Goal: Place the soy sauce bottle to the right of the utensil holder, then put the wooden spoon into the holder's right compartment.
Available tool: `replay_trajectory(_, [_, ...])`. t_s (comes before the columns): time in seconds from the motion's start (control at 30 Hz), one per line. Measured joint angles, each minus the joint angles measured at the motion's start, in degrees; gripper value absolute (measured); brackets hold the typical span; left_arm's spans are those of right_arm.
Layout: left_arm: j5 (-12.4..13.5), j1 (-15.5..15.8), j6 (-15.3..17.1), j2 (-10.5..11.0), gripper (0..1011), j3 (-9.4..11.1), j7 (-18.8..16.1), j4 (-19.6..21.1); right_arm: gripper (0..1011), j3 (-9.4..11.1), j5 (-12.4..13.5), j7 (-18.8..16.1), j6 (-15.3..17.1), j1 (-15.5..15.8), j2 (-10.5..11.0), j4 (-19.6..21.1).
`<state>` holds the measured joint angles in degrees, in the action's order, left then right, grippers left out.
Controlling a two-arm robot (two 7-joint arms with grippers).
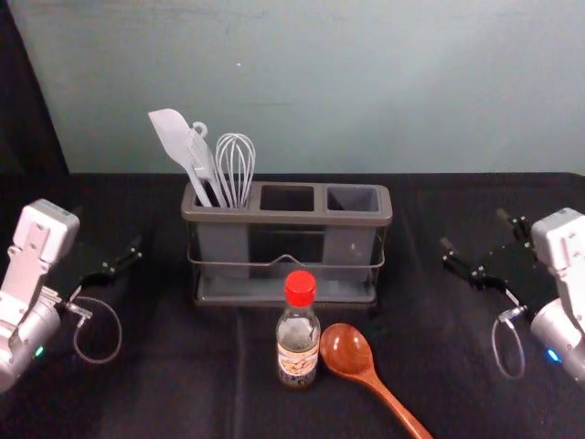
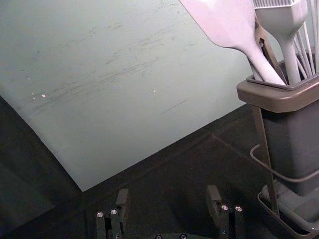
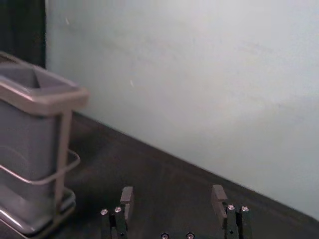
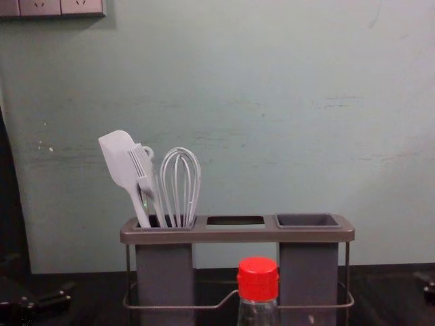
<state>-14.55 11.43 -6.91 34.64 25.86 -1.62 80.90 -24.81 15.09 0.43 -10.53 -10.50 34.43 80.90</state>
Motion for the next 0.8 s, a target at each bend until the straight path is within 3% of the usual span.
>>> replay_trajectory(0.13, [0.0,0.0,0.0,0.0,1012,0.0,0.0,0.0,1003,1.32,0.43,-1.37,-4.95,1.33,-0.18,0.47])
replay_trajectory(0.4, [0.0,0.0,0.0,0.0,1012,0.0,0.0,0.0,1003,3.57,0.85,-2.18,-8.07,5.35,1.28,6.11])
replay_trajectory(0.67, [0.0,0.0,0.0,0.0,1011,0.0,0.0,0.0,1003,6.99,6.13,-7.23,-10.89,12.37,5.61,15.21])
replay_trajectory(0.8, [0.0,0.0,0.0,0.0,1011,0.0,0.0,0.0,1003,7.93,9.07,-10.25,-11.95,14.46,7.09,17.08])
